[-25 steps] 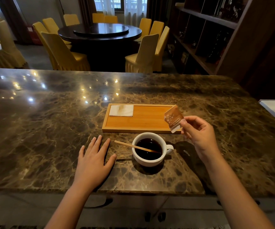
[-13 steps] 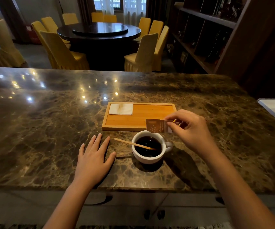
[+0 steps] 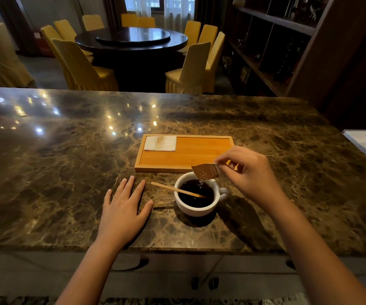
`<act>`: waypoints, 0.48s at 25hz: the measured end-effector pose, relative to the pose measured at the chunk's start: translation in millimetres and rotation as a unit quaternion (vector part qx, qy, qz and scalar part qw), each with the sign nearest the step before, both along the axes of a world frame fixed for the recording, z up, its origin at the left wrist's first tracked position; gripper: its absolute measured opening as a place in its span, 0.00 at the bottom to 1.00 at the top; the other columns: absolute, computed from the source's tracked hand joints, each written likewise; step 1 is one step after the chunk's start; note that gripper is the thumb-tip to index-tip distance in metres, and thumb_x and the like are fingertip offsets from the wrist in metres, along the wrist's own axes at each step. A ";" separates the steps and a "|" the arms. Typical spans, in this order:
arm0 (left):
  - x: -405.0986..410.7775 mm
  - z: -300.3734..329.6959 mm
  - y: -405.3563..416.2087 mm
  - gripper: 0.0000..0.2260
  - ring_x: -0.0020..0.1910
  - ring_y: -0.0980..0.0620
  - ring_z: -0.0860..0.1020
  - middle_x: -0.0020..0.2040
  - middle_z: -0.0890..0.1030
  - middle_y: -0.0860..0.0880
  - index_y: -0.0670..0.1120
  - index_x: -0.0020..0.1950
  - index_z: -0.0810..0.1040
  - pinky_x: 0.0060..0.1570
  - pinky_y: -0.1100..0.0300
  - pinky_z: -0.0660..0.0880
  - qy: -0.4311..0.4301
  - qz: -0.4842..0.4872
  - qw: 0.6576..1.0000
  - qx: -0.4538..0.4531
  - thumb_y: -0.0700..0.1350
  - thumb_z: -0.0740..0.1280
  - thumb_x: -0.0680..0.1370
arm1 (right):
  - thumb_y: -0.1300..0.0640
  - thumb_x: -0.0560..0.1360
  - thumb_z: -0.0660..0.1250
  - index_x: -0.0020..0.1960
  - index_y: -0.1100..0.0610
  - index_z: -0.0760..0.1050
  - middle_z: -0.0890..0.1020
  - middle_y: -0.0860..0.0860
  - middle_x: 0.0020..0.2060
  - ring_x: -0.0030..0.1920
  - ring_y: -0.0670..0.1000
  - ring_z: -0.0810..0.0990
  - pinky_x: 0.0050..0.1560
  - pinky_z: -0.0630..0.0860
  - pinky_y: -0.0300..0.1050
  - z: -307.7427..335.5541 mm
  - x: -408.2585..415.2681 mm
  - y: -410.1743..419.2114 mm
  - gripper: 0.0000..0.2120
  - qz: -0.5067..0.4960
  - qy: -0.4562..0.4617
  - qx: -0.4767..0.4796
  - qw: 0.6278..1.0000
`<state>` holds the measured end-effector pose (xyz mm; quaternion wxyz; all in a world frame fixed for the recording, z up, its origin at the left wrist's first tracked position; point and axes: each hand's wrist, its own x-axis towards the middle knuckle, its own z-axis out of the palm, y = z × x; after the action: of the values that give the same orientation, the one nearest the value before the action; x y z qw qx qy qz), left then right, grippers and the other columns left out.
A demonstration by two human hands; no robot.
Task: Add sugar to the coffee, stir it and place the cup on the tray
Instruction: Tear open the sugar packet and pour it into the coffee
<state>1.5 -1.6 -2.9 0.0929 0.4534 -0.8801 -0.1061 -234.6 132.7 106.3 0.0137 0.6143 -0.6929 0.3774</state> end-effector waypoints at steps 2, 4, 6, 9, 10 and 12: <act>0.0 0.3 0.0 0.34 0.74 0.52 0.45 0.76 0.50 0.49 0.55 0.73 0.51 0.73 0.45 0.44 -0.002 0.001 1.000 -0.002 0.67 0.41 0.70 | 0.64 0.71 0.69 0.45 0.57 0.81 0.80 0.45 0.39 0.40 0.39 0.77 0.43 0.73 0.29 -6.0 -0.2 0.0 0.05 -0.019 -0.071 -0.005 0.997; 0.1 0.7 0.3 0.35 0.74 0.52 0.45 0.76 0.50 0.49 0.55 0.73 0.50 0.73 0.45 0.44 -0.002 0.002 1.000 -0.004 0.67 0.39 0.69 | 0.65 0.72 0.68 0.44 0.58 0.80 0.81 0.47 0.39 0.38 0.44 0.80 0.41 0.77 0.34 -12.4 -0.2 0.8 0.04 -0.035 -0.184 0.005 0.982; 0.2 0.8 0.6 0.35 0.74 0.52 0.45 0.76 0.50 0.49 0.56 0.73 0.50 0.73 0.45 0.44 -0.002 0.002 1.000 -0.004 0.67 0.39 0.68 | 0.66 0.73 0.66 0.46 0.61 0.78 0.82 0.54 0.39 0.35 0.47 0.82 0.37 0.80 0.38 -17.0 0.7 2.7 0.03 -0.029 -0.298 0.015 0.954; 0.1 1.5 0.9 0.35 0.75 0.52 0.46 0.76 0.51 0.49 0.55 0.73 0.51 0.73 0.45 0.44 0.002 0.002 1.000 -0.005 0.67 0.39 0.68 | 0.68 0.74 0.63 0.46 0.65 0.74 0.82 0.58 0.38 0.33 0.49 0.83 0.35 0.81 0.39 -21.6 2.0 5.4 0.02 -0.026 -0.442 -0.001 0.897; 0.0 1.5 0.8 0.35 0.75 0.52 0.46 0.76 0.51 0.49 0.55 0.73 0.51 0.73 0.45 0.44 0.001 0.003 1.000 -0.005 0.67 0.39 0.68 | 0.68 0.74 0.63 0.45 0.63 0.74 0.82 0.58 0.36 0.33 0.49 0.83 0.35 0.81 0.38 -22.5 2.0 5.5 0.03 -0.026 -0.497 -0.015 0.867; -0.2 1.5 1.1 0.35 0.74 0.52 0.46 0.76 0.51 0.49 0.55 0.73 0.51 0.73 0.45 0.44 -0.001 0.003 1.000 -0.006 0.67 0.38 0.68 | 0.67 0.72 0.64 0.43 0.60 0.74 0.84 0.54 0.32 0.32 0.49 0.84 0.33 0.81 0.36 -22.9 0.7 5.3 0.04 -0.010 -0.615 -0.052 0.787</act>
<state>1.4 -0.6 -1.5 0.0952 0.4559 -0.8792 -0.1005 -233.9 138.0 83.4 -0.3797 0.2442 -0.5403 0.7101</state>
